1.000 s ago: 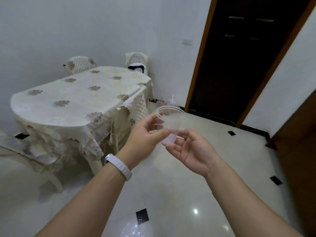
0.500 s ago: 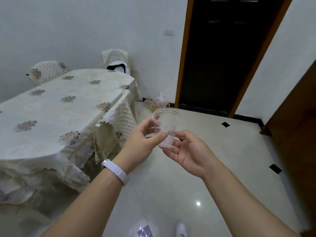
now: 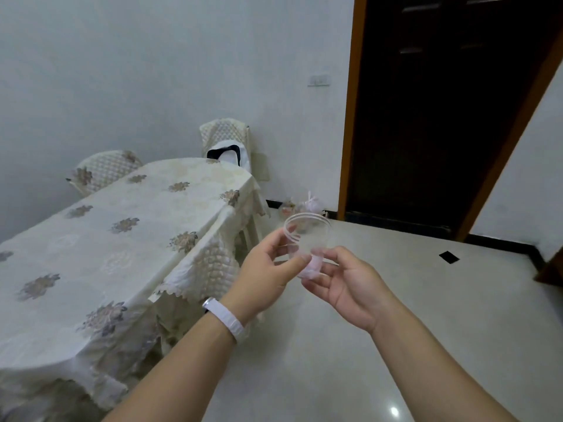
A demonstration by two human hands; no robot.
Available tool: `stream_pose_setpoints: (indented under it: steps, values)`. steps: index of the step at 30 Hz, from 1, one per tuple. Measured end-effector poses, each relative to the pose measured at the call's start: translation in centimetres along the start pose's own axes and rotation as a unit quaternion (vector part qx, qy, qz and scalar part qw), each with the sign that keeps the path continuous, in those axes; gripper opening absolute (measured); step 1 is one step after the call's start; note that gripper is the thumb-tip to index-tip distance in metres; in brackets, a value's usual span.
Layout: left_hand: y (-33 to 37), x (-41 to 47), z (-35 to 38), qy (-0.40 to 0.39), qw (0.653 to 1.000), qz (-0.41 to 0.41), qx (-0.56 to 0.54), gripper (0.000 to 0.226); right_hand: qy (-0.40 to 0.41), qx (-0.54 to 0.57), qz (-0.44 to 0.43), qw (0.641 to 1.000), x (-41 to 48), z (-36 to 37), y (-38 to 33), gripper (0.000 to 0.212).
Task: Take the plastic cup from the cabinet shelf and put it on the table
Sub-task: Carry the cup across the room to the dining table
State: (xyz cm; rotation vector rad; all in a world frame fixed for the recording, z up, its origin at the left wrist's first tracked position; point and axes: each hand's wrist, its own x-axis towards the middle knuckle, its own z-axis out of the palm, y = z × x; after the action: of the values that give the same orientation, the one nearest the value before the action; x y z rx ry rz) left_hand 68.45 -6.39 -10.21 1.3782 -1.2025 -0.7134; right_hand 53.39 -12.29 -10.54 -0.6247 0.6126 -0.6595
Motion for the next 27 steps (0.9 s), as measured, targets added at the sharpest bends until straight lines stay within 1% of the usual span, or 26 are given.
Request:
stream_pose_setpoints:
  steps: [4,11,13,16,20,23,27]
  values:
    - [-1.0,4.6,0.2,-0.004,0.999,0.009,0.036,0.044,-0.004,0.014,0.003,1.000,4.5,-0.7,-2.1,0.018]
    - [-6.5,12.7,-1.9,0.003,0.999,-0.027,0.025,0.063,0.004,0.013,0.043,0.999,14.3,-1.1,-3.3,0.022]
    - [-8.2,15.7,-2.5,-0.006,0.999,-0.031,0.022,0.059,0.016,0.012,0.049,0.999,17.7,-1.1,-3.7,0.021]
    - [-9.5,20.7,-4.4,-0.007,1.000,-0.021,0.015,0.045,0.030,0.011,0.044,0.999,23.1,-0.3,-4.9,0.024]
    - [-10.9,28.0,-7.5,-0.026,1.000,-0.007,-0.011,0.045,0.054,-0.042,0.035,0.997,30.0,2.3,-7.3,0.032]
    - [-11.9,32.8,-9.3,-0.023,0.999,-0.007,-0.046,0.043,0.068,-0.045,0.023,0.996,34.3,3.9,-9.1,0.040]
    - [-14.0,38.3,-10.4,-0.028,0.997,-0.015,-0.073,0.041,0.077,-0.061,0.011,0.995,38.9,4.9,-10.9,0.038]
